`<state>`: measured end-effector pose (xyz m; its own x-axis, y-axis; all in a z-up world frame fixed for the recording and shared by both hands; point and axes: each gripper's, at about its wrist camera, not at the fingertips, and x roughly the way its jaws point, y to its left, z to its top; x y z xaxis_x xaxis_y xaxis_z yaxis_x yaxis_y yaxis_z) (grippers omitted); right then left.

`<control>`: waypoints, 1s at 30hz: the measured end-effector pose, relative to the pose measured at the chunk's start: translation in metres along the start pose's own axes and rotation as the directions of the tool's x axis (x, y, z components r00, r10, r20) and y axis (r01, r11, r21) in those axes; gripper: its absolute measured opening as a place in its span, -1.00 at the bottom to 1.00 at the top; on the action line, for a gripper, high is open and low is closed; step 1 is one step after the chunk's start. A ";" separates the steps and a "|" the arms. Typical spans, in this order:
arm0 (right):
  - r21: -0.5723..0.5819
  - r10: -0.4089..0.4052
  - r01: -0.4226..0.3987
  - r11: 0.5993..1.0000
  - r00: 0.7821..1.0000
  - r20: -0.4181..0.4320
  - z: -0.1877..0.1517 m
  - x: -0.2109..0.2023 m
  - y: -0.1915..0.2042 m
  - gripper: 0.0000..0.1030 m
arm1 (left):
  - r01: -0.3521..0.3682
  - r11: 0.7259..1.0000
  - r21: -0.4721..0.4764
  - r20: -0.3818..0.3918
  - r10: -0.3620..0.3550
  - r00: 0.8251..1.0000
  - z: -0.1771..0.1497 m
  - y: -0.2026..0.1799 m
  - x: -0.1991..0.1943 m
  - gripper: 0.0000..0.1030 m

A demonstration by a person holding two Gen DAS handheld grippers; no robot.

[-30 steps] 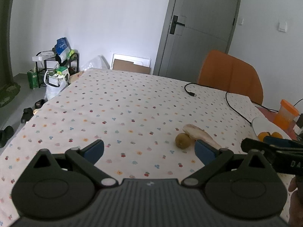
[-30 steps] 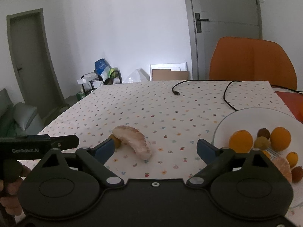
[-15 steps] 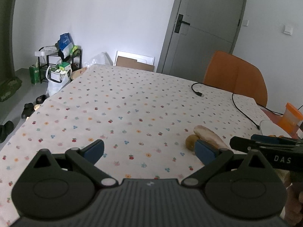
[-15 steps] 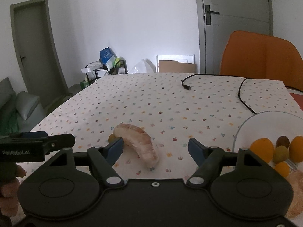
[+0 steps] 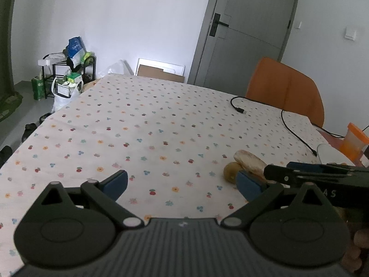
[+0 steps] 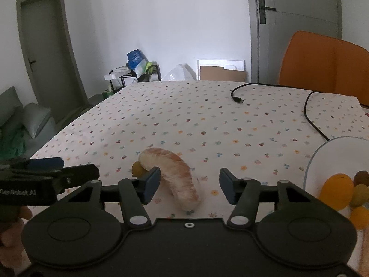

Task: Organize fruits
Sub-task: 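Grasp the pale bread piece with the right gripper while the left gripper grasps the kiwi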

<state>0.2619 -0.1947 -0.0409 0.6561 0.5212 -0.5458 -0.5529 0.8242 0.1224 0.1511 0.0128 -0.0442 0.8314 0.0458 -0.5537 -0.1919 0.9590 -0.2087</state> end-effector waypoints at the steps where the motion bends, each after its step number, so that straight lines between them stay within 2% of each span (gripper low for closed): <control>1: -0.006 0.001 -0.001 1.000 1.000 0.000 0.000 0.000 0.000 0.03 | 0.000 1.000 0.001 -0.002 0.000 1.000 0.000 0.000 0.001 0.93; 7: -0.019 0.019 -0.019 1.000 1.000 -0.004 0.002 0.006 -0.001 -0.20 | 0.002 1.000 0.007 -0.005 -0.002 1.000 0.000 -0.004 0.005 0.92; 9: -0.018 0.035 -0.035 0.999 0.999 -0.001 0.001 0.006 -0.001 -0.43 | 0.005 1.000 0.006 -0.005 -0.005 1.000 -0.001 -0.005 0.006 0.92; 11: -0.021 0.048 -0.048 0.999 0.999 0.005 0.000 0.006 0.001 -0.52 | 0.007 1.000 0.006 -0.005 -0.007 1.000 -0.001 -0.005 0.007 0.91; 12: -0.030 0.038 -0.038 0.999 0.999 0.008 0.000 0.005 0.002 -0.72 | 0.008 1.000 0.006 -0.005 -0.008 1.000 -0.001 -0.006 0.008 0.91; 14: -0.035 0.018 -0.018 0.999 1.000 0.013 -0.001 0.005 0.002 -0.95 | 0.008 1.000 0.005 -0.004 -0.008 1.000 -0.001 -0.006 0.009 0.91; 16: -0.017 0.026 -0.025 1.000 1.000 0.017 -0.002 0.005 -0.003 -0.96 | 0.011 1.000 0.004 -0.002 -0.011 1.000 -0.001 -0.008 0.010 0.91; 20: 0.015 0.033 -0.033 0.999 0.999 0.010 -0.003 0.004 -0.009 -0.91 | 0.013 1.000 0.017 -0.004 -0.013 1.000 -0.001 -0.012 0.013 0.91; 22: 0.029 0.041 -0.042 0.999 0.999 0.028 -0.004 0.001 -0.011 -0.68 | 0.012 1.000 0.019 -0.006 -0.012 1.000 -0.002 -0.012 0.013 0.91; 23: 0.027 0.034 -0.035 0.999 0.999 0.032 -0.005 0.000 -0.011 -0.34 | 0.013 1.000 0.019 -0.004 -0.012 1.000 -0.002 -0.012 0.013 0.91; 24: 0.021 0.030 -0.031 0.999 0.999 0.038 -0.005 0.000 -0.010 -0.12 | 0.012 1.000 0.020 -0.002 -0.012 1.000 -0.002 -0.012 0.013 0.91; 30: -0.007 0.041 -0.041 0.999 0.999 0.011 -0.008 0.009 -0.002 -0.08 | 0.020 1.000 0.023 -0.001 -0.020 1.000 -0.004 -0.013 0.014 0.87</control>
<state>0.2650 -0.1935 -0.0523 0.6383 0.5572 -0.5311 -0.5829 0.8005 0.1393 0.1632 -0.0002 -0.0522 0.8348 0.0266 -0.5499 -0.1633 0.9658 -0.2013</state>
